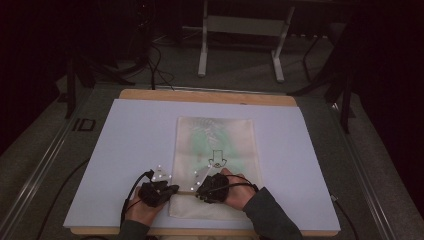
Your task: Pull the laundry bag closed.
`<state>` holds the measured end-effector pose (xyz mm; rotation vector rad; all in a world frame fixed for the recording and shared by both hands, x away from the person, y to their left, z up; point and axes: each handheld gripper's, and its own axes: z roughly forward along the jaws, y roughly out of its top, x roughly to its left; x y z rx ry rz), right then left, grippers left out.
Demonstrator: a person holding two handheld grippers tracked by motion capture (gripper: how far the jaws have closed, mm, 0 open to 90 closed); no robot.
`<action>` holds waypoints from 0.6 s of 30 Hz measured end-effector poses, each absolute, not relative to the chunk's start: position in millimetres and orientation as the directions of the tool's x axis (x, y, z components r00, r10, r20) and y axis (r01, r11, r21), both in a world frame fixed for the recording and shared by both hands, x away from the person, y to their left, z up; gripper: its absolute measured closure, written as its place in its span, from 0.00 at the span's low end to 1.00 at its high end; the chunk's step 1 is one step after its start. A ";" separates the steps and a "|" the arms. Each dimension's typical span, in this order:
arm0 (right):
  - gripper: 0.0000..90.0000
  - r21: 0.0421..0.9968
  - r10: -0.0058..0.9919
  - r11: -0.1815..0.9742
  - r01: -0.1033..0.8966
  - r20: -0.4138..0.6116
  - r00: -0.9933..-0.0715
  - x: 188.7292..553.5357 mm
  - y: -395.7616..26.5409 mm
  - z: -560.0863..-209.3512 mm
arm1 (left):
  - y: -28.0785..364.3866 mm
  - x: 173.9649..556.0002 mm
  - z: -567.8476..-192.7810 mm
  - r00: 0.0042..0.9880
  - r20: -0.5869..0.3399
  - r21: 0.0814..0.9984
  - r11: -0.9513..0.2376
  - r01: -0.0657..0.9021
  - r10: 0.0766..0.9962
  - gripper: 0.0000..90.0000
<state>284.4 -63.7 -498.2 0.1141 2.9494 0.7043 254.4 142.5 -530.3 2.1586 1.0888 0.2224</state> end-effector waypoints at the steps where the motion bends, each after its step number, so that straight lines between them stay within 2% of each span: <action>1: 0.92 0.454 0.099 0.890 0.049 -0.086 -0.991 284.7 -64.9 -497.6 | 142.6 254.4 -530.2 0.633 -0.150 0.653 -0.404 0.640 0.760 0.99; 18: 0.92 0.433 0.101 0.900 0.053 -0.088 -0.991 284.7 -78.3 -491.0 | 142.6 254.6 -530.4 0.628 -0.156 0.654 -0.397 0.644 0.762 0.99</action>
